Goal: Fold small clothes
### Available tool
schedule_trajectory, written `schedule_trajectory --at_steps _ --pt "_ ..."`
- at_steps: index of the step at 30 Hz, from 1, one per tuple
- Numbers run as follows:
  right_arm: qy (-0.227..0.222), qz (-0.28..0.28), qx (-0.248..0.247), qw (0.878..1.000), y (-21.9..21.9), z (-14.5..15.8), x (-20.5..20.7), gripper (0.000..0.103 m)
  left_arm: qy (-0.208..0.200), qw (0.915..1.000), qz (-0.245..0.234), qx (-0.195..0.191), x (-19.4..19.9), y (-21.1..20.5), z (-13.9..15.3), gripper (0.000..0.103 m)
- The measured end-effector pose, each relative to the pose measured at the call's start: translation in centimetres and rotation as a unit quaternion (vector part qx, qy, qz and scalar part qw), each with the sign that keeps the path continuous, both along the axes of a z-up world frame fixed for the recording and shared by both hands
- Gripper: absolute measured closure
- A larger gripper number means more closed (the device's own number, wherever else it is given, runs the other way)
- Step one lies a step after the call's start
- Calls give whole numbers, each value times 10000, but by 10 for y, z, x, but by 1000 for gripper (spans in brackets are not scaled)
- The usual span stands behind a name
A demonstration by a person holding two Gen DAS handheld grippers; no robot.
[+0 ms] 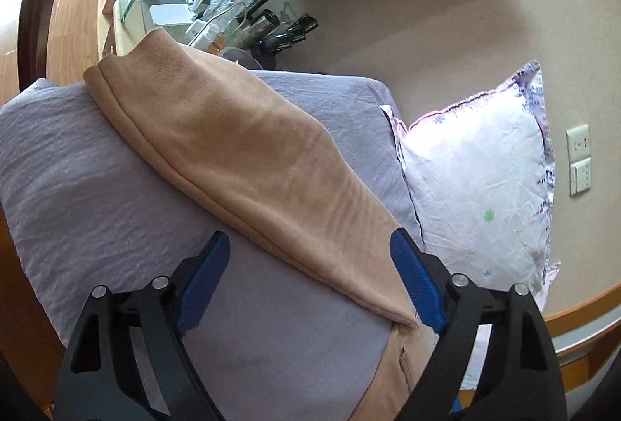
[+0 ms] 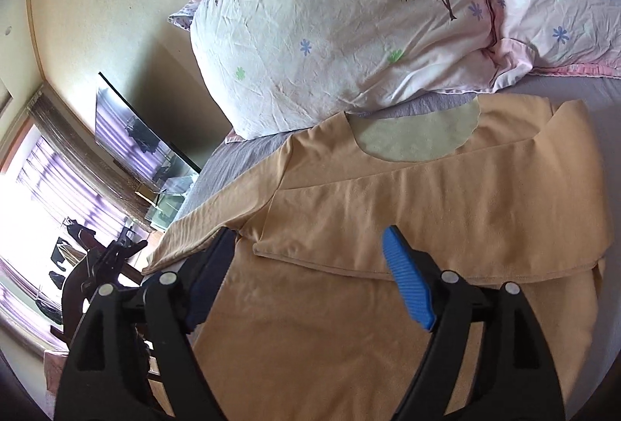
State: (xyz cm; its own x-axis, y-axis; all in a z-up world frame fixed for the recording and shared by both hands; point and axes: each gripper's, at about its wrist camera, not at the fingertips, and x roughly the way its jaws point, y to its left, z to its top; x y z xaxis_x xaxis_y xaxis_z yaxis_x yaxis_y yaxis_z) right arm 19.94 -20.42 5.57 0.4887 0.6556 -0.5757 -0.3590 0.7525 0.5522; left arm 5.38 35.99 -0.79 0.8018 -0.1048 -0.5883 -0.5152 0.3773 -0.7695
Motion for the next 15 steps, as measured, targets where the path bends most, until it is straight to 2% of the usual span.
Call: schedule_trajectory --at_steps 2,4,5,6,7,8,10,11,12,14,15 --pt "-49 56 75 9999 -2 4 -6 22 63 9999 57 -91 4 8 0 17" --pt "-115 95 160 9998 -6 8 -14 20 174 9995 144 -199 7 15 0 21" --pt "-160 106 213 9996 -10 10 -18 18 290 9992 199 -201 8 17 0 32" --pt "-198 108 252 9994 -13 13 -21 17 441 9985 271 -165 9 20 0 53" --pt "-245 101 280 9993 -17 14 -24 17 665 9971 359 -109 10 23 -2 67" --pt "-293 91 293 9991 -22 15 -27 17 834 9958 377 -65 13 26 -5 88" --pt "-364 42 309 9988 -31 17 -32 17 1009 9943 307 130 22 27 -1 93" --pt "-401 -1 305 9987 -37 18 -34 16 1035 9935 236 408 28 22 9 95" --pt "-448 -57 296 9985 -42 18 -36 16 985 9913 96 870 39 11 26 96" --pt "-554 -250 279 9978 -56 20 -39 16 769 9804 -274 1796 62 -23 64 96" --pt "-583 -349 301 9972 -62 20 -39 16 584 9717 -520 2228 76 -46 83 97"
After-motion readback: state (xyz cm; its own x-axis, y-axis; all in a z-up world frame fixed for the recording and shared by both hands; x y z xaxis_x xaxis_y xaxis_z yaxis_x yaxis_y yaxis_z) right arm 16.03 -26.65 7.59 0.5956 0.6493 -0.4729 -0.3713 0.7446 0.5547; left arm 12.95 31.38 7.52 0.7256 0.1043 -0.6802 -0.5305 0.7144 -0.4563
